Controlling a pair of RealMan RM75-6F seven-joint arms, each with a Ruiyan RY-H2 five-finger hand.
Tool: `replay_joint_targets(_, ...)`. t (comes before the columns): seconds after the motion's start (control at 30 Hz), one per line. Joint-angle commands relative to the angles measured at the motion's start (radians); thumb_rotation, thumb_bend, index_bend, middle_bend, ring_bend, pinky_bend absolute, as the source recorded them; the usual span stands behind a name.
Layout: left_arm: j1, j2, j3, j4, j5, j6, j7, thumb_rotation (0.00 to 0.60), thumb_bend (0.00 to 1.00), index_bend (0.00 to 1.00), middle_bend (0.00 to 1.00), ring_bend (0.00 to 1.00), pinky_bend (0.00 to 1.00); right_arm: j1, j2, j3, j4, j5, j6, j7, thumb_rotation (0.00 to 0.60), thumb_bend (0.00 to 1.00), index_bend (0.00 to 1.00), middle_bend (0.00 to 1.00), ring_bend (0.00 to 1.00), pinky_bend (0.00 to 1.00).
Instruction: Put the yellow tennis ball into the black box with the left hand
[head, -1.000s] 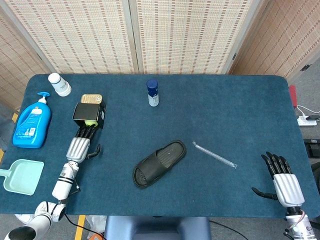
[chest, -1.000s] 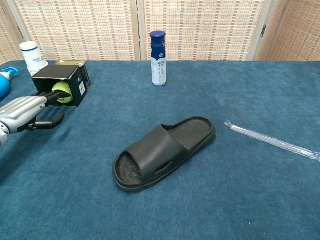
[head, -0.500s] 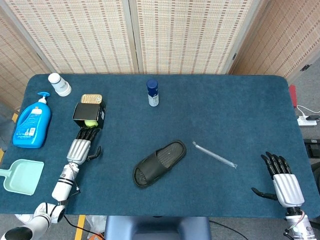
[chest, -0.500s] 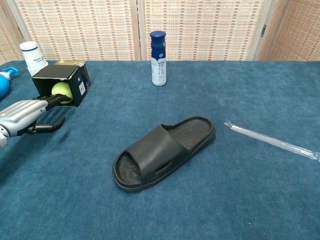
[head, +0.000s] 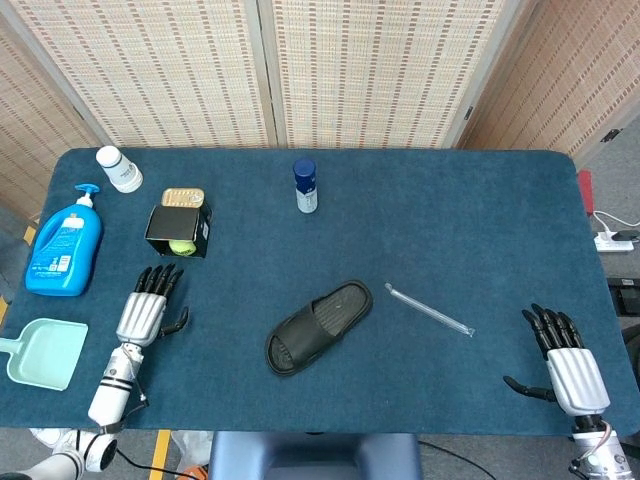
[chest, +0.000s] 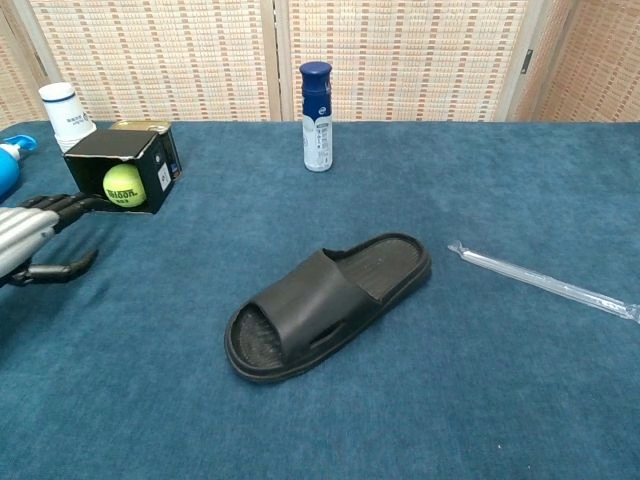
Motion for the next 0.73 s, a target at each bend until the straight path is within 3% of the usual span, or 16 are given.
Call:
replay_joint_targets(0.03, 0.249, 0.231, 0.089, -0.438, -0.003, 0.274, 0.243, 0.050, 0.42, 0.08, 0.00, 0.00, 0.00, -0.005, 0.003, -0.008, 0.004, -0.014, 0.014, 0.013, 0.569, 0.00, 0.00, 0.00, 0.00, 0.00)
replay_joint_targets(0.13, 0.351, 0.341, 0.152, -0.602, -0.001, 0.355, 0.269, 0.072, 0.42, 0.10, 0.00, 0.00, 0.00, -0.014, 0.004, -0.016, 0.014, -0.034, 0.042, 0.034, 0.569, 0.00, 0.00, 0.00, 0.00, 0.00)
replay_joint_targets(0.2, 0.397, 0.373, 0.169, -0.644, 0.003, 0.400, 0.235, 0.132, 0.42, 0.11, 0.00, 0.00, 0.00, -0.019, 0.004, -0.021, 0.021, -0.045, 0.056, 0.044, 0.568, 0.00, 0.00, 0.00, 0.00, 0.00)
replay_joint_targets(0.43, 0.467, 0.329, 0.129, -0.503, -0.006, 0.461, 0.055, 0.159, 0.42, 0.12, 0.01, 0.00, 0.00, -0.020, -0.002, -0.029, 0.035, -0.058, 0.060, 0.045, 0.569, 0.00, 0.00, 0.00, 0.00, 0.00)
replay_joint_targets(0.73, 0.468, 0.311, 0.098, -0.470, 0.020, 0.455, 0.028, 0.191, 0.42, 0.12, 0.03, 0.00, 0.00, -0.013, -0.008, -0.024, 0.031, -0.049, 0.042, 0.023, 0.568, 0.00, 0.00, 0.00, 0.00, 0.00)
